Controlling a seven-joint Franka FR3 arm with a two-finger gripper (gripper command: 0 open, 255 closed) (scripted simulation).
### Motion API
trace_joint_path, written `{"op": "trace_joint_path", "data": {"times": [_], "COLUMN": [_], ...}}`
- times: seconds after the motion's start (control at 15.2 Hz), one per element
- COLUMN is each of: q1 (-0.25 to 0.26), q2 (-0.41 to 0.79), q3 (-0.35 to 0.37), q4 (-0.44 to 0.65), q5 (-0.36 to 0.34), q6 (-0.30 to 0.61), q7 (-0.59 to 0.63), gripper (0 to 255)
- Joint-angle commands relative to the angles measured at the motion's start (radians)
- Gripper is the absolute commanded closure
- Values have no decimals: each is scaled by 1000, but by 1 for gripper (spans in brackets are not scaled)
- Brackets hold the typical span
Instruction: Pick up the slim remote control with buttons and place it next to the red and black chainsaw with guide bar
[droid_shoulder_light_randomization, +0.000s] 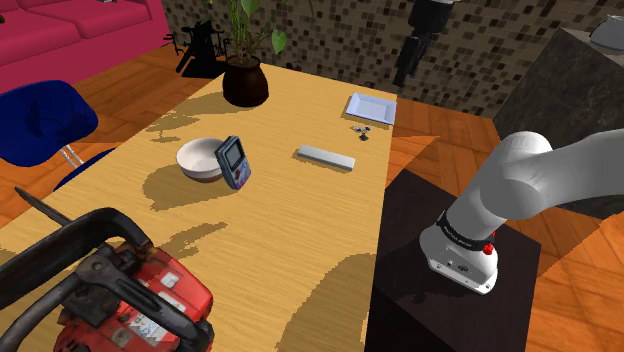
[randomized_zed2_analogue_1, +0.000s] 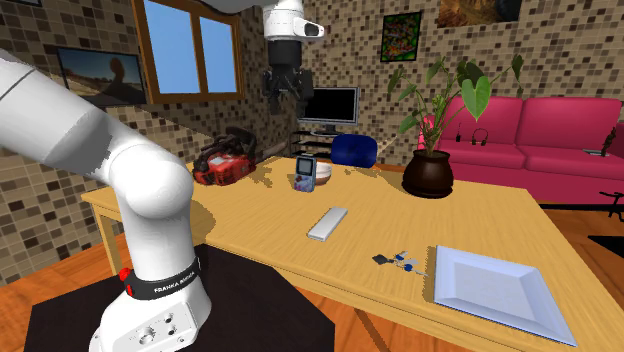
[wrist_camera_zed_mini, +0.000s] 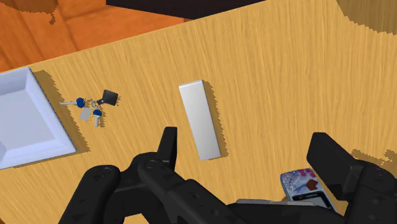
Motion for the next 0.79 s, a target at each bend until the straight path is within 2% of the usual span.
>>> {"op": "trace_joint_path", "data": {"times": [0.0, 0.73], "q1": [0, 20], "q2": [0, 260], "q3": [0, -16], "q4": [0, -151], "q5": [0, -1], "q6": [0, 400], "q7": [0, -39], "gripper": [0, 0]}}
